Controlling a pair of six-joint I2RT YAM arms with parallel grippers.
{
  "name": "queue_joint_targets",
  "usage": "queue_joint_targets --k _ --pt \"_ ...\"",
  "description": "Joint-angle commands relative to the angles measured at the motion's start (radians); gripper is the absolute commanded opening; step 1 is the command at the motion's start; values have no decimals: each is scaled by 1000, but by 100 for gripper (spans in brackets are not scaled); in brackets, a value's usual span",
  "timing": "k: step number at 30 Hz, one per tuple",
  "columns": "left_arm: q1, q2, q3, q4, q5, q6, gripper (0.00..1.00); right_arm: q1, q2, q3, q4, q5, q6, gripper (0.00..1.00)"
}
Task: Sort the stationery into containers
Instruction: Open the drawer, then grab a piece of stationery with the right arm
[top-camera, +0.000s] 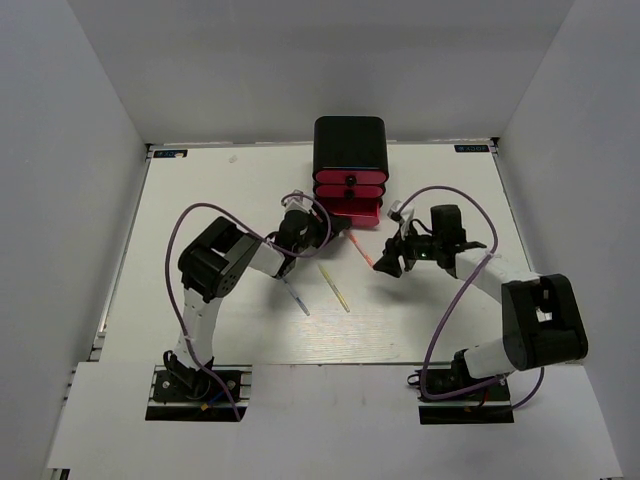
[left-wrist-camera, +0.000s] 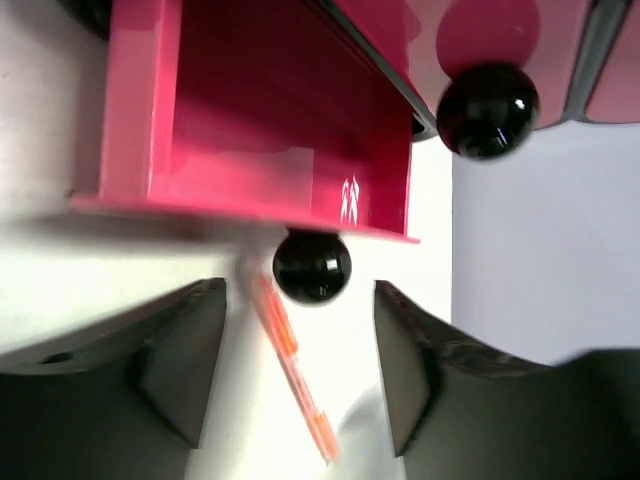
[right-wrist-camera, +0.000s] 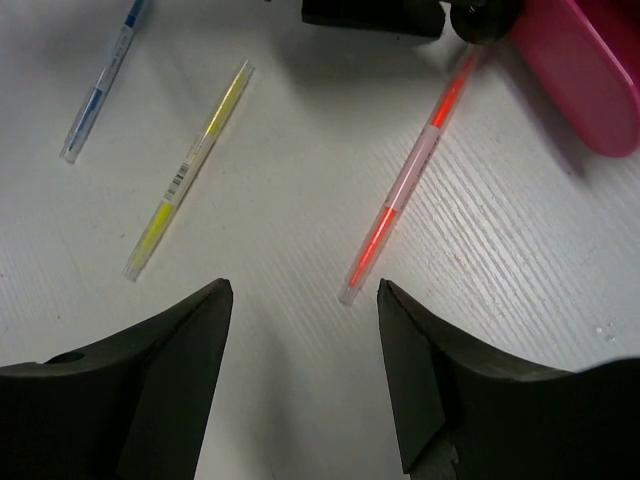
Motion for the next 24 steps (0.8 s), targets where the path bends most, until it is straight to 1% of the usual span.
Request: queue_joint_targets --k 1,5,7,8,10,11,12,15,16,17,18,19,20,21,24 --pt "0 -119 -42 -26 5 16 71 40 26 55 -27 53 -21 66" --pt "0 -219 -102 -77 5 38 73 80 54 81 -20 153 13 66" --pt "0 -297 -162 -141 -4 64 73 107 80 101 -18 211 17 66" --pt "0 -328 -177 -142 -4 75 73 113 86 114 -19 220 16 66" --pt "0 -390 -203 -207 -15 111 73 141 106 130 -32 269 17 66" --pt "0 -424 -226 -241 -27 124 73 150 124 148 -33 317 25 66" --pt "0 -494 -240 -294 -40 151 73 156 130 156 -30 332 36 66" --pt "0 -610 -286 -399 -66 191 75 179 172 194 -39 375 24 66" --pt "0 -688 -297 -472 -84 223 76 185 192 213 -42 383 21 66" --pt "0 -725 -312 -517 -98 237 79 205 213 231 -44 412 13 66" --pt "0 -762 -321 -558 -125 249 79 211 225 249 -43 441 14 66" --pt "0 -797 -331 -635 -139 250 79 221 247 257 -74 467 16 65" --pt "0 -869 -353 -670 -171 250 80 234 265 274 -87 483 16 65" --pt "0 -904 -364 -704 -188 250 82 239 272 288 -87 528 14 65" --pt "0 -1039 -424 -834 -239 215 83 268 325 308 -111 588 7 62"
